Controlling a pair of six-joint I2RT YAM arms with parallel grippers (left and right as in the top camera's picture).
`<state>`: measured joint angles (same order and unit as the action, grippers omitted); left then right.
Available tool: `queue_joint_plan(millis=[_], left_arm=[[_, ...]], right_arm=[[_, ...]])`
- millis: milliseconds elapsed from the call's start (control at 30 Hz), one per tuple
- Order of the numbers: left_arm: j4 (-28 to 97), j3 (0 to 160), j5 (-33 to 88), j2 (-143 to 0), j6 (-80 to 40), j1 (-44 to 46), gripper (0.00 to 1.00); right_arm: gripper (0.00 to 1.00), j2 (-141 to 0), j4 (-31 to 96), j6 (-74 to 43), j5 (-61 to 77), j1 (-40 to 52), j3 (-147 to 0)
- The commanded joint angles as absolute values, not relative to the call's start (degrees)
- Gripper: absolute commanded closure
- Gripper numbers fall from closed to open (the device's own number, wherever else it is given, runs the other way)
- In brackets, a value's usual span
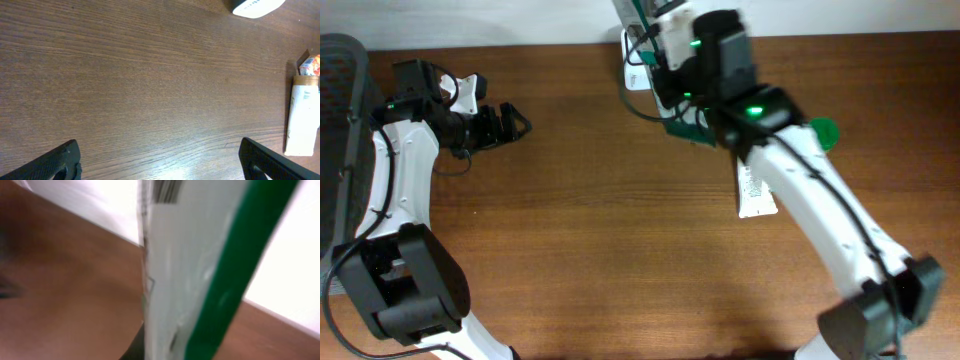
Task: Scan the item barcode
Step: 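Hold the gloves package barcode up to the white scanner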
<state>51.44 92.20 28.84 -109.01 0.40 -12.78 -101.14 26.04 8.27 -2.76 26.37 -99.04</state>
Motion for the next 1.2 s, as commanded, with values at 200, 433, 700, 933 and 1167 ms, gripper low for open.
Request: queue_joint_plan(millis=[200,433,700,933,1167], left_arm=[[51.5,92.3,28.6,-109.0,1.5,-12.8,0.01],[51.5,92.3,28.6,-109.0,1.5,-12.8,0.01],[51.5,92.3,28.6,-109.0,1.5,-12.8,0.01],[51.5,92.3,28.6,-109.0,1.5,-12.8,0.01],[51.5,92.3,28.6,-109.0,1.5,-12.8,0.01]], right_arm=[[0.96,-127.7,-12.1,47.3,-64.4,31.0,-99.8],[0.96,-137.0,-29.1,54.7,-60.8,30.2,-99.8],[0.96,-143.6,-32.0,60.2,-52.4,26.9,-110.4],[0.96,-149.3,-31.2,61.3,-48.9,26.5,-116.1],[0.96,-149.9,-22.7,61.3,-48.6,25.8,-116.1]])
